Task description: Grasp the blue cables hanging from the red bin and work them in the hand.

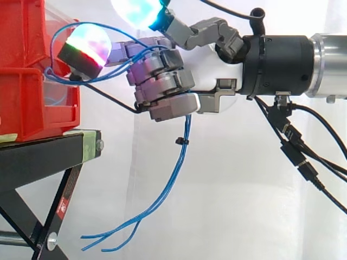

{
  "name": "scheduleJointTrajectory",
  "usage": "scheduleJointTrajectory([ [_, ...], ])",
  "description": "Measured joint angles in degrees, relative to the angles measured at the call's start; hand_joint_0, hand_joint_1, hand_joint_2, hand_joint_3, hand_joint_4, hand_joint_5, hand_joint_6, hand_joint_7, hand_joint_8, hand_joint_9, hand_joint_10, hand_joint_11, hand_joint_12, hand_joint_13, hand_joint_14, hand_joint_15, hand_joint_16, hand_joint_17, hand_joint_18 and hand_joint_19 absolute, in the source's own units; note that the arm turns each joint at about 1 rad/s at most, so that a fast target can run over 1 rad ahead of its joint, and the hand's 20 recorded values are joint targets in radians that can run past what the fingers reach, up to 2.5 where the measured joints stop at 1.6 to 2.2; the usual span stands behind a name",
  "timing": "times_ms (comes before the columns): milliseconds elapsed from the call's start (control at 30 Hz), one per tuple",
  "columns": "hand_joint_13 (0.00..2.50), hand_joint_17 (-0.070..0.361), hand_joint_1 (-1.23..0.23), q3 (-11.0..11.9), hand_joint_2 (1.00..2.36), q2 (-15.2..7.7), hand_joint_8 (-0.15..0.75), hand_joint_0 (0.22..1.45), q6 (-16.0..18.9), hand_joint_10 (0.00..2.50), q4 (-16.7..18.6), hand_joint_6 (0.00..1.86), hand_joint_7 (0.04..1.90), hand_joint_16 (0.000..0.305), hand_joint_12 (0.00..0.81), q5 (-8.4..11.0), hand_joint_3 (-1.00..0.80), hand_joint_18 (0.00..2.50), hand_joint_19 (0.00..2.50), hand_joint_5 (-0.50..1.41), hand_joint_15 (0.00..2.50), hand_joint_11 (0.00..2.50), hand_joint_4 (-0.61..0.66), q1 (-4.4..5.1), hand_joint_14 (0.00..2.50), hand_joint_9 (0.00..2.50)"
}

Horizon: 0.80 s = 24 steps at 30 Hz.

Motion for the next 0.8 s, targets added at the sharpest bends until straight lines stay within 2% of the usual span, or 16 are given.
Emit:
scheduleJointTrajectory([
  [433, 0.89, 0.103, -0.65, 0.0, 1.00, 0.0, 0.375, 0.87, -0.5, 2.50, 0.0, 0.06, 1.38, 0.046, 0.433, 5.48, -0.99, 1.42, 1.28, 0.48, 1.57, 1.97, 0.21, 0.03, 2.50, 0.77],
  [500, 0.89, 0.103, -0.65, -0.1, 1.00, -0.1, 0.376, 0.87, -0.5, 2.50, -0.1, 0.06, 1.38, 0.046, 0.432, 6.92, -0.99, 1.42, 1.27, 0.47, 1.56, 1.97, 0.22, 0.05, 2.50, 0.77],
  [600, 0.89, 0.103, -0.65, -0.1, 1.00, -0.1, 0.376, 0.87, -0.6, 2.50, -0.2, 0.06, 1.37, 0.046, 0.426, 10.52, -0.99, 1.42, 1.26, 0.47, 1.57, 1.98, 0.23, 0.07, 2.50, 0.77],
  [700, 0.89, 0.102, -0.65, -0.1, 1.00, -0.1, 0.374, 0.87, -0.6, 2.50, -0.2, 0.06, 1.37, 0.046, 0.423, 13.14, -0.97, 1.42, 1.27, 0.48, 1.54, 1.93, 0.22, 0.08, 2.50, 0.77],
  [800, 0.89, 0.102, -0.65, -0.1, 1.00, -0.1, 0.374, 0.89, -0.6, 2.50, -0.2, 0.06, 1.37, 0.045, 0.420, 14.62, -0.91, 1.42, 1.27, 0.48, 1.55, 1.94, 0.21, 0.09, 2.50, 0.77],
])
